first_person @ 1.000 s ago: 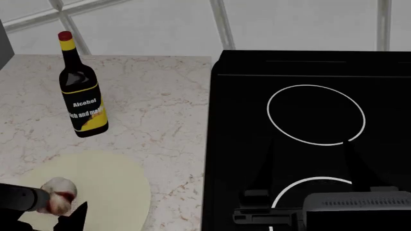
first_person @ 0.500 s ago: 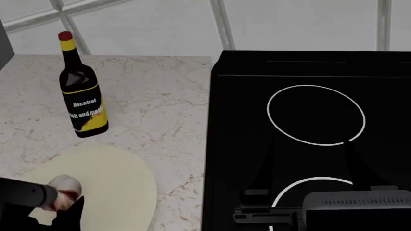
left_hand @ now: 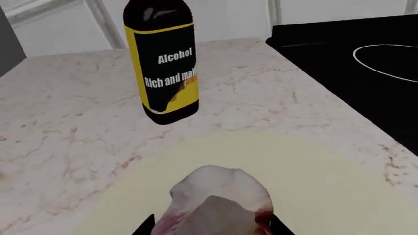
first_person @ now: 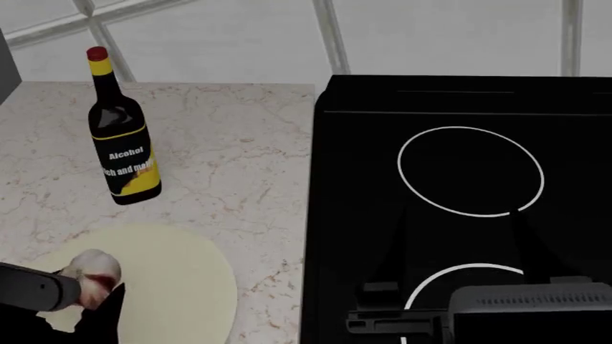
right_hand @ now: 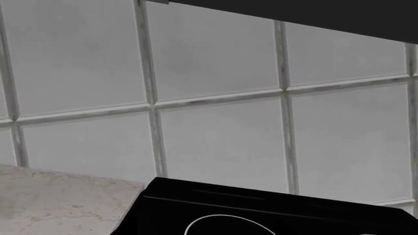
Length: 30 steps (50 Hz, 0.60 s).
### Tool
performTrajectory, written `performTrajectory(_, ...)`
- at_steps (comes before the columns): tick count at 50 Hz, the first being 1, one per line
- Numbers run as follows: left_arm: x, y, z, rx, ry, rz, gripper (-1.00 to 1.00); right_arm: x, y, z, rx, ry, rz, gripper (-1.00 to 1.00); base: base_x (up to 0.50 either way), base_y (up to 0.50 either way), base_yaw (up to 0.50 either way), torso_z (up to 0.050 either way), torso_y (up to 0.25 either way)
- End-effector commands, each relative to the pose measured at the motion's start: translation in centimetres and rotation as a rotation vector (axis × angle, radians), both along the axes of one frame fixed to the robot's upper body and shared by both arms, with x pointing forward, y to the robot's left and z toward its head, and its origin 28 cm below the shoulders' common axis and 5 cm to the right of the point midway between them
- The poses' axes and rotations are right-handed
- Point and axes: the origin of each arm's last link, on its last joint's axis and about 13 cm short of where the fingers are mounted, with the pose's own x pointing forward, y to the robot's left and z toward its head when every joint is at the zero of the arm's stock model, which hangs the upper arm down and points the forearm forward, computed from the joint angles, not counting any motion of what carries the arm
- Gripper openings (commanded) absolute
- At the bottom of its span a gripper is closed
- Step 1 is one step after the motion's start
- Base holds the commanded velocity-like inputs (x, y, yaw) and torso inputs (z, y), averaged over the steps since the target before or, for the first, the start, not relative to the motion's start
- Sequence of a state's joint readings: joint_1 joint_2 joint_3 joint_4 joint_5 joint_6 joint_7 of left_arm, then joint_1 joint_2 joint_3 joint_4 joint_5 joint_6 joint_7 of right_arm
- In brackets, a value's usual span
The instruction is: Pick the garlic from the counter and place it in the microwave.
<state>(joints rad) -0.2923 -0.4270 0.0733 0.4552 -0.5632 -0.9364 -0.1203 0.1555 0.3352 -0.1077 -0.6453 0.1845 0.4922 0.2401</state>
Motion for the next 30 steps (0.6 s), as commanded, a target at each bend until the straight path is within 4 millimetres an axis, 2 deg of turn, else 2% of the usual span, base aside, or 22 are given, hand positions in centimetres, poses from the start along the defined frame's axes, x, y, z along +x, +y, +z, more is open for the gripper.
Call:
performTrajectory(1,-0.5,-0.2,1.6,-0.026,-0.102,-0.004,-1.0,-0.1,0.0,0.1,-0.001,-0.003,0.0,1.0,0.0,0.0,0.0,0.0,0.0)
performTrajectory(17,-1.2,-0.5,3.9,-0.125,-0.356,0.047,-1.0,-0.3,0.0,0.3,0.005,-0.017,-0.005,1.0,0.0,0.0,0.0,0.0,0.0)
performTrajectory(26,-1.1,-0.5,4.9,-0.159,-0.445,0.081,-1.0,-0.3,0.0,0.6,0.007,-0.028,-0.01,1.0,0.0,0.0,0.0,0.0,0.0)
performTrajectory(30,-1.1,-0.6,4.7,-0.155,-0.448,0.083,-1.0,-0.3,0.0,0.6,0.009,-0.03,-0.01,1.0,0.0,0.0,0.0,0.0,0.0)
